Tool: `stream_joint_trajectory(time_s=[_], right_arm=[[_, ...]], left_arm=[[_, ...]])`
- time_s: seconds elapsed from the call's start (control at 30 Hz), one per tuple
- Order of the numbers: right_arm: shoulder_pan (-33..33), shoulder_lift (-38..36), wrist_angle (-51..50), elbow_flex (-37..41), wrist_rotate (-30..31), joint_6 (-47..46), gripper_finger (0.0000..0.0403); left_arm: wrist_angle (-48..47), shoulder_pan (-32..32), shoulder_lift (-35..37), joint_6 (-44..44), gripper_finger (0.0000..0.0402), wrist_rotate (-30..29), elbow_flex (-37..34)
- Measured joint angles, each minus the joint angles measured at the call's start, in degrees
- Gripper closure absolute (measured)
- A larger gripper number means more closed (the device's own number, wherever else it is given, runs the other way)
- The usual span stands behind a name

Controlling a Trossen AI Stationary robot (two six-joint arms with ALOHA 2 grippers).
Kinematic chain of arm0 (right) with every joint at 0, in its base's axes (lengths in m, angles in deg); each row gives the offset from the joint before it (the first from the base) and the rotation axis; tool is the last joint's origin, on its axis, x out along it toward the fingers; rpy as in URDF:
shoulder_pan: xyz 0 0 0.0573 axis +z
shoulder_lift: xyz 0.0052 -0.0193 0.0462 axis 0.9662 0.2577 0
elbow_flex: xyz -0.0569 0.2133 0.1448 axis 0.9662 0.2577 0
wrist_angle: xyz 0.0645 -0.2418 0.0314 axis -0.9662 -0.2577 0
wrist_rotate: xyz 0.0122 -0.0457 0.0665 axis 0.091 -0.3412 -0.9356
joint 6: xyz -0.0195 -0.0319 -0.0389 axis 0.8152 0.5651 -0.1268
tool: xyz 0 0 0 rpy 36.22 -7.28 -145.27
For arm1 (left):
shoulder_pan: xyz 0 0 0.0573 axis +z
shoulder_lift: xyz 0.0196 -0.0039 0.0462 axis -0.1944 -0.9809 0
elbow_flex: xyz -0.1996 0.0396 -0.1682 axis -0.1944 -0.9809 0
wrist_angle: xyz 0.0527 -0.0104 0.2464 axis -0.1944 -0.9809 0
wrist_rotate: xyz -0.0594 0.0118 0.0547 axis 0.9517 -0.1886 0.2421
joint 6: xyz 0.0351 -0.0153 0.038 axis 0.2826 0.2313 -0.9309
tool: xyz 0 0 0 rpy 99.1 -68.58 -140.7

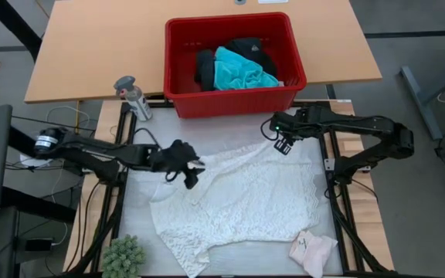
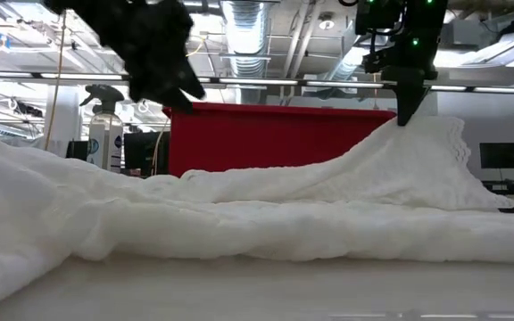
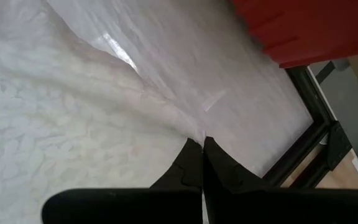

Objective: Fold Laundry from Bin
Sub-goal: Fold the white blouse

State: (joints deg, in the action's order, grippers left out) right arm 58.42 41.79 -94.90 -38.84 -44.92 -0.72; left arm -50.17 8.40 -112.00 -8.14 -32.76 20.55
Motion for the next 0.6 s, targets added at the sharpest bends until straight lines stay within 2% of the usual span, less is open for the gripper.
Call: stream_joint_trajectory(time_s=[0.33,0.6], right_arm=[[0.1,0.0,0.3,0.0,-1.7,1.0,0.0383],[0.1,0.0,0.5,0.0,-1.8,1.4,0.0383]], left_arm=[[1.6,9.8,-6.5,-18.4,0.0158,15.5,0.0],[1.4,11.9,-13.4,-21.6,0.0158,20.3,0.0]])
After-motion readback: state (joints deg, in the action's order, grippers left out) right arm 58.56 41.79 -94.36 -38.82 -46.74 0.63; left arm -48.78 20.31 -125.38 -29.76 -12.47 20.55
